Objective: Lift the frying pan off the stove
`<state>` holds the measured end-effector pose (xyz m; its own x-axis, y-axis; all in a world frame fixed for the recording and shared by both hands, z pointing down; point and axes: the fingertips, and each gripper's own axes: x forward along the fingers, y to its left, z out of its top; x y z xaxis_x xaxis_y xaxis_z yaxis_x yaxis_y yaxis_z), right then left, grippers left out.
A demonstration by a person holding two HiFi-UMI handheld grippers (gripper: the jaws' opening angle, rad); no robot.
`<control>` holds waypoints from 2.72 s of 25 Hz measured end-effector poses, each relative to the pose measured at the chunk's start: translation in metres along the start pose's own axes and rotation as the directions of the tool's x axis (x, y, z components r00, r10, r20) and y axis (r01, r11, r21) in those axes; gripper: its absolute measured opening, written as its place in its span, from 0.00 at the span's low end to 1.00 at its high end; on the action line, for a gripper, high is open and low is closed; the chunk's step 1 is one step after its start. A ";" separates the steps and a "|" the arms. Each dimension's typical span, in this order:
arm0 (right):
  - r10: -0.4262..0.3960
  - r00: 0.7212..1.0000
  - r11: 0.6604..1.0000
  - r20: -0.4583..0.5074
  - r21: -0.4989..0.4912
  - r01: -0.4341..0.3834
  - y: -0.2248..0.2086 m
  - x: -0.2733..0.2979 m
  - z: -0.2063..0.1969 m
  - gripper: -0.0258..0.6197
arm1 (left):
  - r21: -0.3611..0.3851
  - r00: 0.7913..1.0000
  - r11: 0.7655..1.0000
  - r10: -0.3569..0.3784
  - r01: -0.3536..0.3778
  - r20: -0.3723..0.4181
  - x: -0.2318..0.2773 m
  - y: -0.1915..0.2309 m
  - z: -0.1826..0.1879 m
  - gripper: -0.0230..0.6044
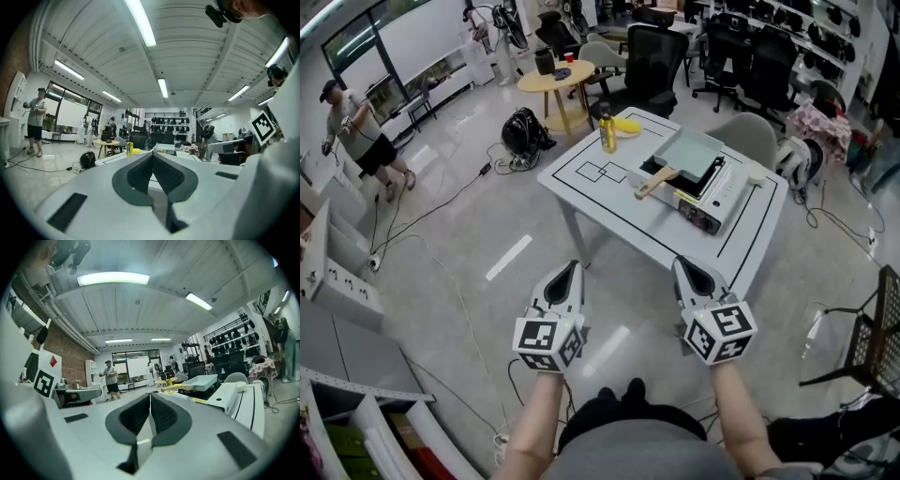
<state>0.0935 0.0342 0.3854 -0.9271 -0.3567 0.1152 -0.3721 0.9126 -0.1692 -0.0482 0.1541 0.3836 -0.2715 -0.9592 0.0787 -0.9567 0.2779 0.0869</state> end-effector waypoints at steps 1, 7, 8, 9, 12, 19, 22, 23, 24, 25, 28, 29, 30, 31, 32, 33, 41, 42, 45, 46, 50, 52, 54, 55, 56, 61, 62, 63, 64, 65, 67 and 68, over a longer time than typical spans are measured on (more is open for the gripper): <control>0.000 1.000 1.000 0.000 0.002 0.000 -0.001 0.000 -0.001 0.04 | 0.001 1.000 1.000 -0.001 0.001 -0.001 0.000 -0.001 -0.001 0.05; 0.009 1.000 1.000 0.006 -0.004 -0.009 -0.002 -0.001 0.002 0.06 | 0.008 1.000 1.000 0.004 -0.004 0.002 -0.001 -0.005 -0.002 0.05; 0.010 1.000 1.000 0.006 -0.003 -0.010 -0.002 -0.002 0.002 0.06 | 0.011 1.000 1.000 0.006 -0.006 0.002 -0.002 -0.005 -0.002 0.05; 0.012 1.000 1.000 0.006 -0.003 -0.012 -0.002 -0.002 0.003 0.08 | 0.014 1.000 1.000 0.008 -0.008 0.003 -0.002 -0.005 -0.002 0.05; 0.017 1.000 1.000 0.010 0.000 -0.017 -0.002 -0.002 0.004 0.10 | 0.018 1.000 1.000 0.009 -0.009 0.003 -0.002 -0.004 0.000 0.05; 0.032 0.999 0.999 0.024 0.024 -0.033 -0.008 -0.004 0.011 0.19 | 0.014 1.000 1.000 0.016 -0.016 0.020 0.001 -0.002 0.008 0.09; 0.037 0.999 0.998 0.028 0.043 -0.038 -0.011 -0.005 0.013 0.23 | 0.005 1.000 1.000 0.017 -0.017 0.024 0.003 -0.001 0.009 0.14; 0.038 0.999 0.998 0.028 0.049 -0.039 -0.012 -0.005 0.013 0.24 | 0.004 1.000 1.000 0.018 -0.018 0.023 0.004 0.000 0.009 0.16; 0.039 0.999 0.998 0.026 0.055 -0.040 -0.013 -0.004 0.013 0.25 | 0.004 1.000 1.000 0.019 -0.020 0.021 0.005 0.000 0.009 0.18; 0.039 0.999 0.997 0.025 0.062 -0.041 -0.014 -0.003 0.012 0.26 | 0.003 1.000 1.000 0.020 -0.020 0.019 0.006 0.001 0.008 0.21; 0.045 0.999 0.996 0.022 0.079 -0.046 -0.017 0.002 0.012 0.29 | 0.001 1.000 1.000 0.021 -0.021 0.011 0.011 0.005 0.007 0.25; 0.047 0.999 0.995 0.021 0.084 -0.048 -0.018 0.004 0.012 0.30 | -0.001 1.000 1.000 0.022 -0.022 0.009 0.014 0.007 0.007 0.26; 0.047 0.999 0.995 0.019 0.089 -0.049 -0.020 0.007 0.011 0.30 | -0.004 1.000 1.000 0.023 -0.023 0.007 0.016 0.009 0.005 0.26; 0.047 0.999 0.995 0.018 0.093 -0.049 -0.022 0.011 0.010 0.31 | -0.007 1.000 1.000 0.024 -0.024 0.004 0.019 0.012 0.004 0.27; 0.046 0.999 0.994 0.016 0.096 -0.048 -0.023 0.014 0.009 0.31 | -0.012 1.000 1.000 0.025 -0.025 0.002 0.023 0.015 0.002 0.27; 0.045 0.999 0.994 0.015 0.100 -0.046 -0.025 0.018 0.009 0.32 | -0.016 1.000 1.000 0.025 -0.025 0.002 0.027 0.017 0.002 0.27; 0.024 1.000 0.988 0.016 0.153 -0.026 -0.047 0.065 0.012 0.34 | -0.041 1.000 0.999 0.000 -0.001 -0.003 0.076 0.049 -0.002 0.31; 0.018 1.000 0.987 0.017 0.159 -0.021 -0.051 0.073 0.013 0.34 | -0.044 1.000 0.999 -0.007 0.006 -0.004 0.085 0.054 -0.002 0.31; -0.003 1.000 0.984 0.021 0.181 -0.001 -0.066 0.099 0.016 0.35 | -0.052 1.000 0.998 -0.028 0.027 -0.008 0.115 0.070 -0.002 0.32; -0.011 1.000 0.982 0.022 0.191 0.006 -0.071 0.107 0.017 0.35 | -0.055 0.999 0.998 -0.035 0.035 -0.008 0.126 0.076 -0.002 0.32; -0.057 0.998 0.975 0.027 0.217 0.050 -0.091 0.137 0.024 0.36 | -0.055 0.997 0.996 -0.072 0.071 -0.007 0.169 0.098 0.005 0.32; -0.089 0.996 0.968 0.027 0.237 0.080 -0.102 0.149 0.026 0.36 | -0.057 0.995 0.994 -0.096 0.096 -0.010 0.190 0.107 0.009 0.32; -0.120 0.992 0.961 0.029 0.255 0.109 -0.111 0.158 0.029 0.36 | -0.059 0.992 0.991 -0.122 0.121 -0.012 0.210 0.114 0.012 0.32; -0.136 0.990 0.957 0.030 0.261 0.124 -0.115 0.162 0.030 0.36 | -0.060 0.991 0.989 -0.135 0.134 -0.012 0.219 0.117 0.013 0.32; -0.153 0.988 0.954 0.031 0.266 0.139 -0.119 0.166 0.031 0.36 | -0.060 0.989 0.987 -0.149 0.148 -0.014 0.229 0.119 0.014 0.32; -0.225 0.974 0.936 0.034 0.284 0.207 -0.135 0.178 0.035 0.37 | -0.064 0.975 0.974 -0.219 0.218 -0.023 0.269 0.125 0.014 0.32; -0.239 0.970 0.933 0.036 0.286 0.219 -0.138 0.179 0.036 0.37 | -0.065 0.972 0.971 -0.234 0.232 -0.025 0.275 0.125 0.014 0.32; -0.253 0.967 0.929 0.039 0.290 0.232 -0.140 0.179 0.037 0.36 | -0.065 0.968 0.967 -0.248 0.246 -0.026 0.282 0.124 0.014 0.32; -0.267 0.963 0.924 0.041 0.295 0.243 -0.143 0.179 0.038 0.37 | -0.064 0.965 0.963 -0.263 0.260 -0.028 0.288 0.122 0.014 0.32; -0.278 0.959 0.919 0.043 0.303 0.253 -0.145 0.179 0.039 0.36 | -0.063 0.961 0.960 -0.276 0.273 -0.030 0.293 0.120 0.014 0.32; -0.295 0.954 0.909 0.047 0.321 0.265 -0.149 0.180 0.039 0.36 | -0.067 0.954 0.953 -0.298 0.296 -0.038 0.302 0.116 0.012 0.32; -0.301 0.953 0.905 0.046 0.328 0.270 -0.151 0.180 0.038 0.36 | -0.068 0.950 0.950 -0.309 0.306 -0.043 0.307 0.114 0.010 0.32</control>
<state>-0.0190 -0.1752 0.3939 -0.7733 -0.6234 0.1154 -0.6018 0.6645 -0.4429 -0.2414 -0.1088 0.4076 0.0420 -0.9950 0.0904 -0.9843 -0.0257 0.1746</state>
